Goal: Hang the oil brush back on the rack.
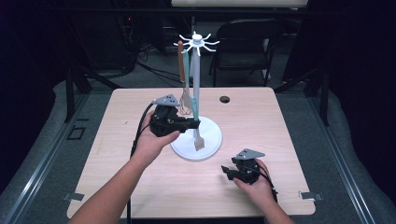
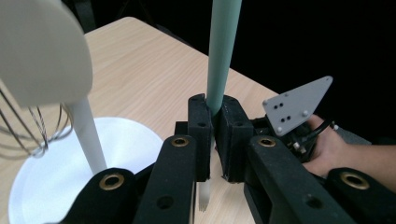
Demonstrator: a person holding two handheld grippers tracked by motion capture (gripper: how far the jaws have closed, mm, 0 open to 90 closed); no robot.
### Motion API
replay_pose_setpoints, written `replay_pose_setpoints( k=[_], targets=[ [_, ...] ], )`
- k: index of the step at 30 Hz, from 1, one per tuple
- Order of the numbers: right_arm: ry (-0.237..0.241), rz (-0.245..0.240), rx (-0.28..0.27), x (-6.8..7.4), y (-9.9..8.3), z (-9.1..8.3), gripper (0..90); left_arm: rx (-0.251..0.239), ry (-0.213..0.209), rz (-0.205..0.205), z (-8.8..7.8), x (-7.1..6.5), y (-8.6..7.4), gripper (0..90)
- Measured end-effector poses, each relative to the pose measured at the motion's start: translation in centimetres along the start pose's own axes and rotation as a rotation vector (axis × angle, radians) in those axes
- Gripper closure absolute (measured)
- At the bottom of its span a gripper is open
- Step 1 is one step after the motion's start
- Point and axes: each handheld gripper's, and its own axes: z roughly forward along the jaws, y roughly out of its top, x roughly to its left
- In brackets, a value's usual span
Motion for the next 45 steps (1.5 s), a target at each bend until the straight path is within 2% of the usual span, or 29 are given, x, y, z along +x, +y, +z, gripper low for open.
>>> replay_pose_setpoints(
  k=[10, 19, 23, 25, 33, 36, 40, 45],
  targets=[
    [0.002, 0.02, 0.001, -0.2, -0.2, 0.0, 42.7, -0.013, -0.005, 0.036, -1.5, -0.5, 4.8, 84.8],
    [0.0, 0.035, 0.003, -0.4, -0.4, 0.0, 42.7, -0.004, -0.014, 0.045, -2.1, -0.2, 7.7, 84.8],
    [0.005, 0.04, 0.002, -0.6, -0.4, 0.0, 42.7, 0.01, -0.006, 0.028, -1.9, 0.2, 8.6, 84.8],
    [0.001, 0.04, 0.007, -0.6, -0.4, 0.0, 42.7, 0.012, -0.001, 0.026, -1.9, 0.6, 9.0, 84.9],
    [0.016, 0.051, -0.004, -0.7, -0.4, -0.1, 42.7, -0.015, -0.038, -0.006, -2.1, 1.9, 9.6, 84.8],
    [0.017, 0.053, -0.007, -0.7, -0.4, -0.1, 42.7, -0.001, -0.029, -0.021, -1.9, 2.4, 9.5, 84.8],
    [0.021, 0.052, -0.008, -0.7, -0.3, 0.0, 42.7, -0.012, -0.02, -0.042, -1.8, 2.7, 9.3, 84.8],
    [0.013, 0.05, -0.008, -0.6, -0.3, 0.0, 42.7, -0.014, 0.021, -0.017, -1.9, 2.2, 9.3, 83.9]
  ],
)
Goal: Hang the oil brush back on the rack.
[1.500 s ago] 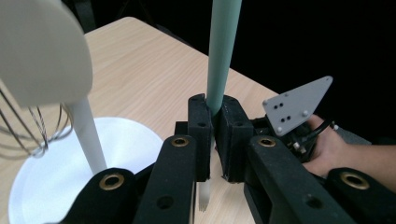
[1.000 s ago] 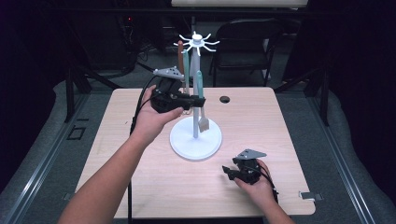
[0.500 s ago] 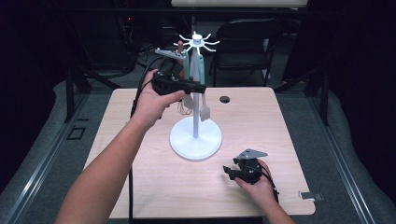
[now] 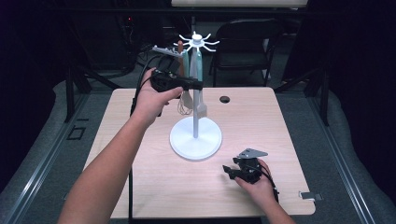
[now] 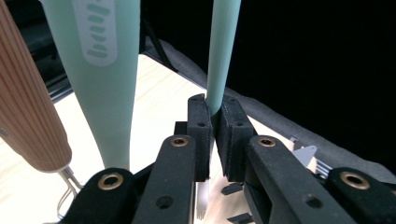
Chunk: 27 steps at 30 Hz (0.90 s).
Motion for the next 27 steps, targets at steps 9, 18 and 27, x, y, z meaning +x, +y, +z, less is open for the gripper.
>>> replay_pose_setpoints(
  k=[9, 18, 27],
  targets=[
    [-0.001, -0.01, 0.004, 0.2, 0.1, 0.0, 42.7, -0.017, 0.083, 0.027, -0.4, -1.0, -0.2, 68.2],
    [-0.011, -0.015, -0.011, 0.2, 0.2, -0.2, 42.6, -0.044, 0.122, 0.035, -1.6, -1.3, -1.3, 56.6],
    [-0.017, -0.014, -0.007, 0.2, 0.2, -0.2, 42.4, -0.08, 0.161, 0.011, -3.9, -1.1, -2.6, 52.0]
  ],
)
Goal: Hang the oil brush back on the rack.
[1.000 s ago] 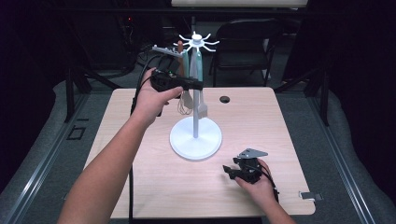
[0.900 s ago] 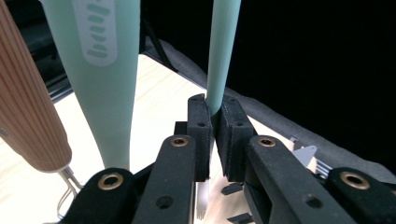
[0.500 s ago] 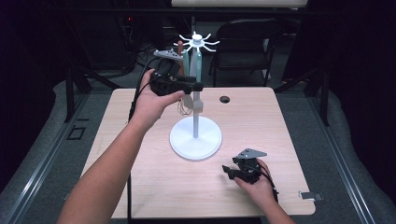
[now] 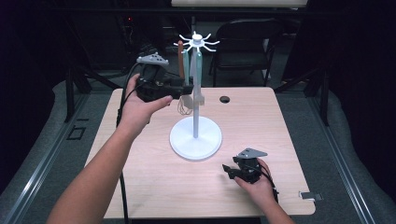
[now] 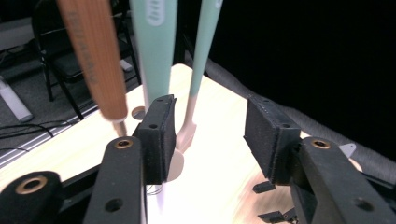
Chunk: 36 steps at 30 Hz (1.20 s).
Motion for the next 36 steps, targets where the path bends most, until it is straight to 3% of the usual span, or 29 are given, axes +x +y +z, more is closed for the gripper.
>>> replay_pose_setpoints(
  k=[7, 15, 23, 29, 31, 32, 34, 36],
  targets=[
    [-0.011, 0.0, -0.008, -0.1, 0.1, -0.2, 41.7, -0.014, 0.051, -0.039, -1.8, 0.5, -2.1, 50.1],
    [-0.02, -0.018, -0.008, -0.1, 0.2, -0.4, 42.9, 0.002, 0.114, -0.057, -3.2, 0.7, -5.7, 47.9],
    [-0.019, -0.019, -0.015, 0.0, 0.2, -0.4, 42.5, 0.019, 0.14, -0.124, -3.8, 1.5, -11.2, 45.7],
    [-0.021, -0.021, -0.017, 0.0, 0.3, -0.5, 42.4, 0.079, 0.204, -0.154, -2.7, 1.9, -15.8, 44.4],
    [-0.027, -0.019, -0.02, 0.0, 0.3, -0.6, 42.5, 0.096, 0.201, -0.173, -2.3, 1.9, -17.4, 44.3],
    [-0.039, -0.049, 0.013, -0.2, 0.5, -0.9, 42.5, 0.097, 0.201, -0.19, -2.0, 1.9, -18.1, 44.3],
    [-0.026, -0.018, -0.023, -0.1, 0.3, -0.7, 42.5, 0.1, 0.196, -0.221, -1.6, 2.0, -19.6, 44.3],
    [-0.028, -0.021, -0.017, -0.1, 0.3, -0.7, 42.5, 0.107, 0.196, -0.241, -1.3, 2.1, -21.2, 44.2]
  ],
)
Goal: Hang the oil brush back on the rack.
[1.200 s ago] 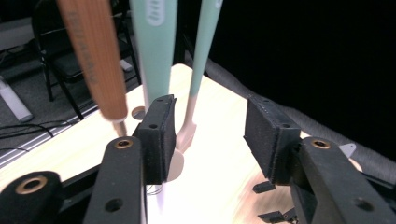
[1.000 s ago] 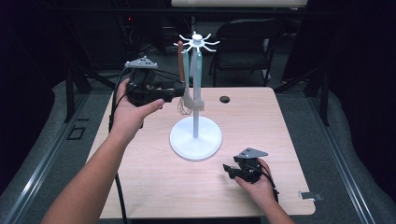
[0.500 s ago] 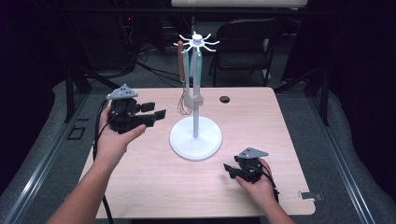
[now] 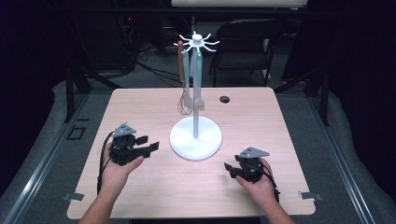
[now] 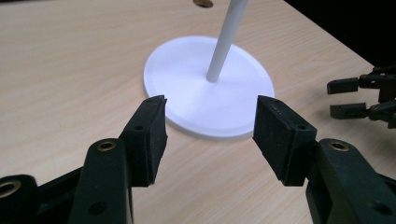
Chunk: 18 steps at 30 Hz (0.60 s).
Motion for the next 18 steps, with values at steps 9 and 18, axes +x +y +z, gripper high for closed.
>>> replay_pose_setpoints(
  k=[9, 18],
  targets=[
    [0.002, 0.006, -0.008, -0.1, 0.0, -0.1, 42.5, 0.028, -0.006, -0.047, 2.3, 1.1, -5.3, 44.4],
    [0.005, 0.001, 0.001, 0.0, -0.1, 0.2, 42.5, 0.061, 0.02, 0.017, 4.2, 1.2, -6.8, 44.7]
  ],
)
